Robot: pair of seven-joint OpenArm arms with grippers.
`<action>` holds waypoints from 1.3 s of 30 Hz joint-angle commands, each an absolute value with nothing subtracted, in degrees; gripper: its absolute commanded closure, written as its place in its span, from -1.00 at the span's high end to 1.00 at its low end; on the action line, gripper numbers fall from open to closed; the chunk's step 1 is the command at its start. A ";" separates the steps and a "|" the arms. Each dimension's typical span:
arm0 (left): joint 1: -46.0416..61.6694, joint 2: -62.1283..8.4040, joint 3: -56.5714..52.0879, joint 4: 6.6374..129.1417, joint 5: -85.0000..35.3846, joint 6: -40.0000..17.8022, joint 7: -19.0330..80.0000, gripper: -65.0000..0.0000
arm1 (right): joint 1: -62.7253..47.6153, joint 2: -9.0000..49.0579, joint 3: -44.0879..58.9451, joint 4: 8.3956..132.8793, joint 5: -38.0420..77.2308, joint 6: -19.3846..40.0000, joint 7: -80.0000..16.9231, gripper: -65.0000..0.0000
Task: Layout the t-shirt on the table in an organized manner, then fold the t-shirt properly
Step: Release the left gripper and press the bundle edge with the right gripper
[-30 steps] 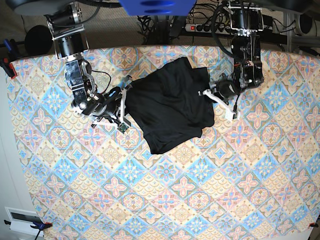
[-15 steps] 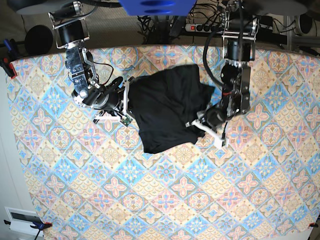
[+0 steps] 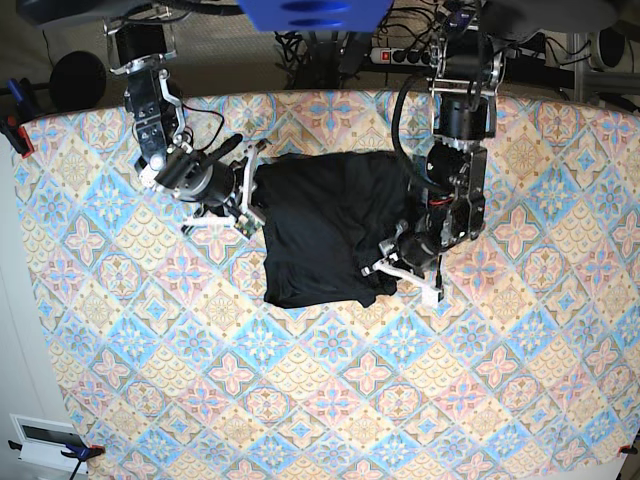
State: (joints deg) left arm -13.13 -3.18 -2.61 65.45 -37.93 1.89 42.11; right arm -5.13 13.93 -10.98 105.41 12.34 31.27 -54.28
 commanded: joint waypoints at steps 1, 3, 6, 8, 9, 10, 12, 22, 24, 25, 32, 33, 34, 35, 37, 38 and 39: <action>-12.88 -4.62 -3.56 66.68 -39.43 2.51 45.67 -0.98 | -4.18 12.26 -10.95 106.68 13.49 31.43 -51.30 -1.00; -11.56 -6.55 -5.76 68.79 -43.56 2.51 46.64 -0.98 | -4.18 9.71 -11.03 106.42 13.49 31.43 -50.24 -1.00; -9.01 -10.15 -8.40 71.69 -50.24 2.51 47.69 -0.99 | -4.00 5.32 -11.21 105.27 13.58 31.43 -48.92 -1.00; -6.64 -12.88 -9.80 74.68 -53.58 2.51 48.40 -0.99 | -3.38 2.51 -12.88 103.87 13.58 31.43 -48.40 -1.00; -5.23 -14.02 -10.68 76.09 -54.90 2.51 48.40 -0.99 | -2.15 1.45 -13.76 102.90 13.58 31.43 -48.40 -1.00; -3.91 -14.99 -11.56 77.49 -56.04 2.51 48.40 -0.99 | -0.57 0.48 -14.73 101.85 13.58 31.43 -48.40 -1.00; -1.71 -16.75 -13.49 79.78 -57.63 2.51 49.01 -0.99 | 1.54 -1.45 -15.96 99.30 13.58 31.43 -48.40 -1.00; 8.13 -18.24 -24.48 87.78 -58.42 2.51 49.54 -1.00 | 11.47 -8.66 -16.92 81.63 13.32 31.34 -43.47 -1.00; 9.01 -18.24 -24.75 88.75 -58.42 2.51 49.54 -1.00 | 11.74 -8.66 -16.92 78.20 13.32 31.16 -40.84 -1.00; 9.01 -18.33 -24.75 89.10 -58.42 2.51 49.54 -1.00 | 11.74 -8.66 -16.92 76.97 13.32 31.16 -39.87 -1.00; 9.45 -18.24 -24.75 89.36 -58.42 2.51 49.54 -1.00 | 10.42 -9.00 -16.84 72.13 13.41 31.16 -37.85 -1.00; 9.45 -18.07 -24.75 89.36 -58.42 2.51 49.54 -1.00 | 9.80 -9.00 -16.84 72.66 13.41 31.16 -37.85 -1.00; 9.36 -18.07 -24.66 89.36 -58.42 2.51 49.54 -1.00 | 9.36 -9.00 -16.84 72.84 13.41 31.16 -37.85 -1.00; 9.27 -17.98 -24.66 89.36 -58.42 2.51 49.54 -1.00 | 9.19 -9.00 -16.92 72.92 13.41 31.16 -37.85 -1.00; 8.66 -17.89 -24.57 89.36 -58.33 2.51 49.54 -1.00 | 9.01 -9.00 -18.33 73.01 13.49 31.16 -37.85 -1.00; 8.40 -17.89 -24.48 89.27 -58.33 2.51 49.54 -1.00 | 9.01 -9.00 -19.65 73.36 13.49 31.16 -37.76 -1.00; 8.31 -17.89 -24.48 89.19 -58.24 2.51 49.54 -1.00 | 9.01 -9.00 -20.79 73.89 13.49 31.16 -37.76 -1.00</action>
State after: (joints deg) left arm 9.15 -17.15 -24.32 88.27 -57.32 3.03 50.13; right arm 7.60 -7.90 -20.69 72.40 12.05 30.76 -39.29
